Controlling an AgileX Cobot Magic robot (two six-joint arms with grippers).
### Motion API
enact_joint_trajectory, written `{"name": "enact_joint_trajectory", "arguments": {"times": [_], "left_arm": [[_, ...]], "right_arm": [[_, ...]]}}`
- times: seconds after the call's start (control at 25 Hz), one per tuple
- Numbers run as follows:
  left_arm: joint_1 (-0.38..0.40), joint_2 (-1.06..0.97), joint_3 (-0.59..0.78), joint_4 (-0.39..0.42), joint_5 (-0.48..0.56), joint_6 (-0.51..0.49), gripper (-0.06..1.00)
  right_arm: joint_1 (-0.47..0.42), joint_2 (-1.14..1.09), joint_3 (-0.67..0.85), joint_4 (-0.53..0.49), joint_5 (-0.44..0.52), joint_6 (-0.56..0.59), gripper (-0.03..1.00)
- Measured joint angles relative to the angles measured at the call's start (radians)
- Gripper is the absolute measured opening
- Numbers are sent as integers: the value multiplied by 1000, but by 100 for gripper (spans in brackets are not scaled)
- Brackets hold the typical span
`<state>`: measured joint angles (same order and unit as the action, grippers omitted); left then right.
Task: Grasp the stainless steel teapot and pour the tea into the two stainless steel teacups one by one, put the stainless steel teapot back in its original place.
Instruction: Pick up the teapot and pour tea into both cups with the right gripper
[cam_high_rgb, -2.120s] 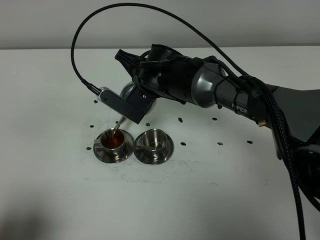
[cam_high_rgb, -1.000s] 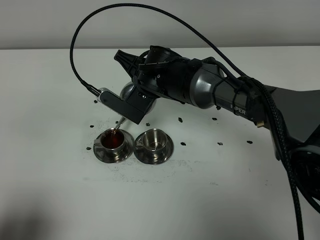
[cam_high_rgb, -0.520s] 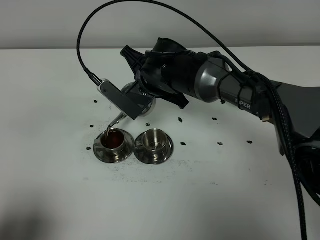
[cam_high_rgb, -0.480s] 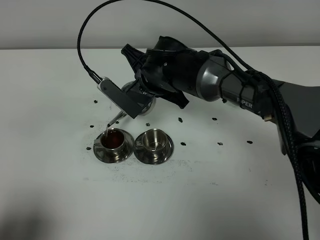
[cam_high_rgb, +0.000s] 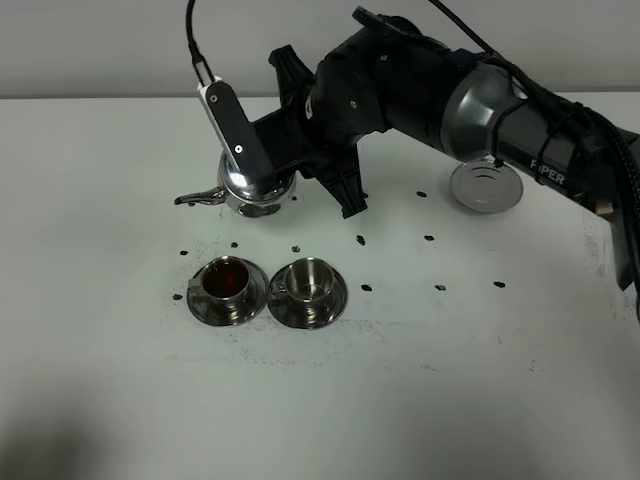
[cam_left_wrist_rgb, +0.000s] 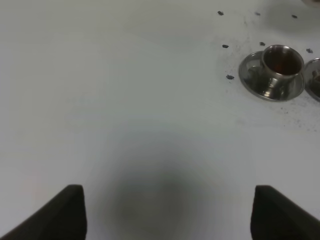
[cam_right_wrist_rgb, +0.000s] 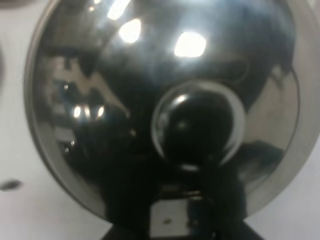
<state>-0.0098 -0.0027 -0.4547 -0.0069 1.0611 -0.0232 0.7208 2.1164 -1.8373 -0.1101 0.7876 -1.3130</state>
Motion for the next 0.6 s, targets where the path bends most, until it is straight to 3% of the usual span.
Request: {"name": "enact_joint_trajectory", "arguments": {"times": [0.16, 0.4, 0.6], "left_arm": [[0, 0, 0, 0, 0, 0, 65], [0, 0, 0, 0, 0, 0, 65], [0, 0, 0, 0, 0, 0, 65]], "right_arm": [[-4, -42, 6, 128, 55, 129, 18], [46, -180, 142, 223, -10, 271, 18], [108, -230, 250, 302, 14, 352, 18]]}}
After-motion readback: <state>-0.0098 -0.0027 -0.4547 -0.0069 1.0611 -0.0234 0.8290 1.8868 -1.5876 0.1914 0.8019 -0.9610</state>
